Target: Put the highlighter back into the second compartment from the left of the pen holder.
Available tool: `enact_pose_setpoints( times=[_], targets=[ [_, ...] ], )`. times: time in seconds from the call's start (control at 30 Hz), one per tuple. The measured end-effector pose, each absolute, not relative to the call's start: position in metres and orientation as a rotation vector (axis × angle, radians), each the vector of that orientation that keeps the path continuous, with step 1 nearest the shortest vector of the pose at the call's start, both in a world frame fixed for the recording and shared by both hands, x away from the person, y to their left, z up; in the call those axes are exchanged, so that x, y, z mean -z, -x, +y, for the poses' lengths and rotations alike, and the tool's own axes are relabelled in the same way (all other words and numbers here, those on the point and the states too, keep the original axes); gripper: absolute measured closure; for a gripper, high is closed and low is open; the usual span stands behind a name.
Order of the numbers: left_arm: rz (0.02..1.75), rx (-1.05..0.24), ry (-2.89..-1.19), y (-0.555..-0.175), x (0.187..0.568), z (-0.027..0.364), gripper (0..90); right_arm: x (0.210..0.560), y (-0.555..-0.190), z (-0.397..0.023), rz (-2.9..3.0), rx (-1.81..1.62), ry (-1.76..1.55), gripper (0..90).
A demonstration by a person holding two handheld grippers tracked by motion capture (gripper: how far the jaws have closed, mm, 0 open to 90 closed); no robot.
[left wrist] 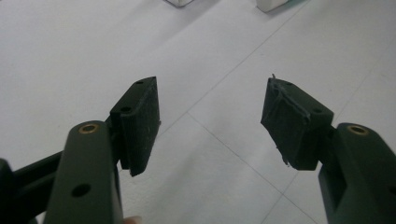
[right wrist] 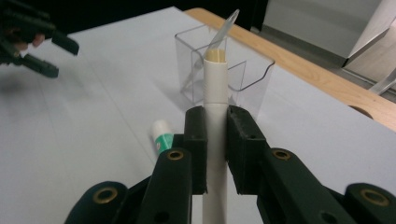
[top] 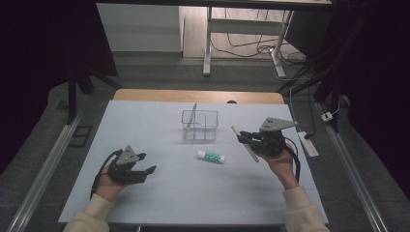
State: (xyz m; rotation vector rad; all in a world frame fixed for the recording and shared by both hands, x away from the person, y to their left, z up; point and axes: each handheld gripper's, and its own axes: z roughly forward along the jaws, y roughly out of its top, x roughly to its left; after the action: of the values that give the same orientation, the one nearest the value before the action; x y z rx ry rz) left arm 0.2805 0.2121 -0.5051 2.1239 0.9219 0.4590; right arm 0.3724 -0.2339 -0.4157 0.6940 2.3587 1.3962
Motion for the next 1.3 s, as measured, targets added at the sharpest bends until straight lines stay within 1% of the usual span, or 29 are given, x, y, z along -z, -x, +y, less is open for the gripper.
enact_pose_setpoints(
  times=[0.17, 0.77, 1.3],
  targets=[
    [0.946, -0.454, -2.096, -0.280, 0.505, 0.216, 36.5, 0.414, -0.378, -0.227, 2.295, -1.437, -0.736, 78.0],
    [0.955, -0.426, -2.083, -0.282, 0.507, 0.220, 31.8, 0.401, -0.402, -0.192, 2.122, -1.538, -0.857, 78.0],
    [0.949, -0.414, -2.078, -0.283, 0.506, 0.220, 30.6, 0.389, -0.420, -0.163, 2.054, -1.566, -0.860, 78.0]
  ],
)
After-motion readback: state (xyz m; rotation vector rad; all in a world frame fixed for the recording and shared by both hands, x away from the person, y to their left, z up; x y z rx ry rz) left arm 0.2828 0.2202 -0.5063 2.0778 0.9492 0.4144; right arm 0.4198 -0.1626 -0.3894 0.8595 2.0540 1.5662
